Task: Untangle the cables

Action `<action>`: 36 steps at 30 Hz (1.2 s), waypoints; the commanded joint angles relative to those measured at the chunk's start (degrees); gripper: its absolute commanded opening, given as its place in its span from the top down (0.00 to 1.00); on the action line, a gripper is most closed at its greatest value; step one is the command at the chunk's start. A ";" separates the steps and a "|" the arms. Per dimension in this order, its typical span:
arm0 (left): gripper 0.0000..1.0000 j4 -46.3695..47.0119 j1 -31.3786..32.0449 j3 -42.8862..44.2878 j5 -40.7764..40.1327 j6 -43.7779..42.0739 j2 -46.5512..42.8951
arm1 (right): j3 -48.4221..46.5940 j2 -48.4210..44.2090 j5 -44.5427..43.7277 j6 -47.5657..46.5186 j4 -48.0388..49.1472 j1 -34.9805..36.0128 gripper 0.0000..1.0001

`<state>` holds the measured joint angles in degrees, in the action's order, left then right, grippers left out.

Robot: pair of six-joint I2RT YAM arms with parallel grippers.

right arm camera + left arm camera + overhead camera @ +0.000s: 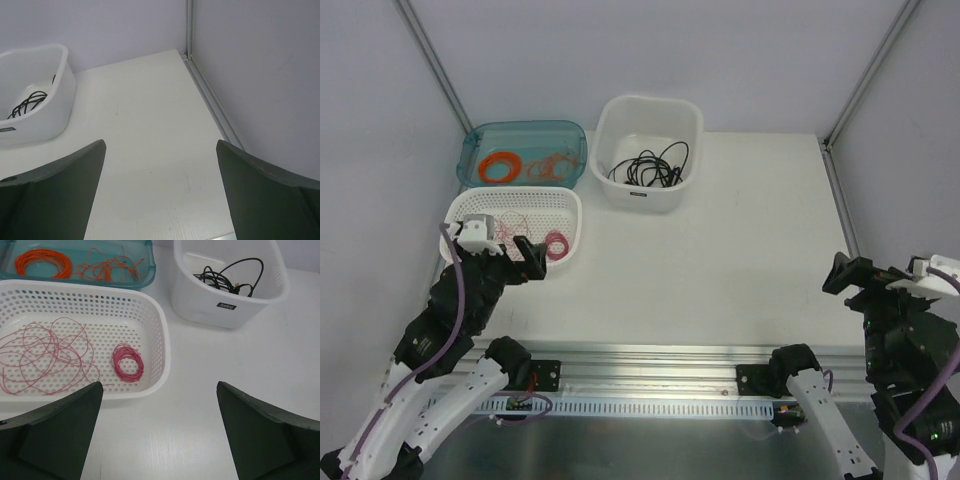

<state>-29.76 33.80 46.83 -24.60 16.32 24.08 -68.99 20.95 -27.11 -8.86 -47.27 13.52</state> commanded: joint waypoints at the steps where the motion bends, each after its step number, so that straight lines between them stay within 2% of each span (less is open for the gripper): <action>1: 0.01 -10.04 0.39 3.18 -5.10 2.49 -5.87 | 1.67 -3.80 -1.45 -3.00 -0.37 -0.07 0.03; 5: 0.01 -15.41 0.39 5.81 -6.69 2.76 -14.47 | 2.81 -9.43 -0.22 -2.65 -0.11 0.02 0.03; 10: 0.01 -23.04 0.39 9.94 -7.48 3.19 -20.64 | 3.08 -15.49 1.10 -2.47 -0.81 -0.07 0.03; 17: 0.01 -27.45 0.39 12.58 -6.96 3.72 -28.98 | 3.34 -20.06 2.85 -2.74 -2.74 0.02 0.03; 23: 0.01 -28.25 0.39 11.53 -5.64 4.43 -32.86 | 5.44 -23.14 4.79 -1.42 -4.50 -0.07 0.03; 36: 0.01 -29.30 0.39 11.79 -6.25 5.48 -33.22 | 9.05 -25.26 6.28 -1.07 -7.31 -0.07 0.03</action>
<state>-59.27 33.80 58.50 -30.57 20.67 0.12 -60.16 0.34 -21.54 -9.87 -54.35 13.52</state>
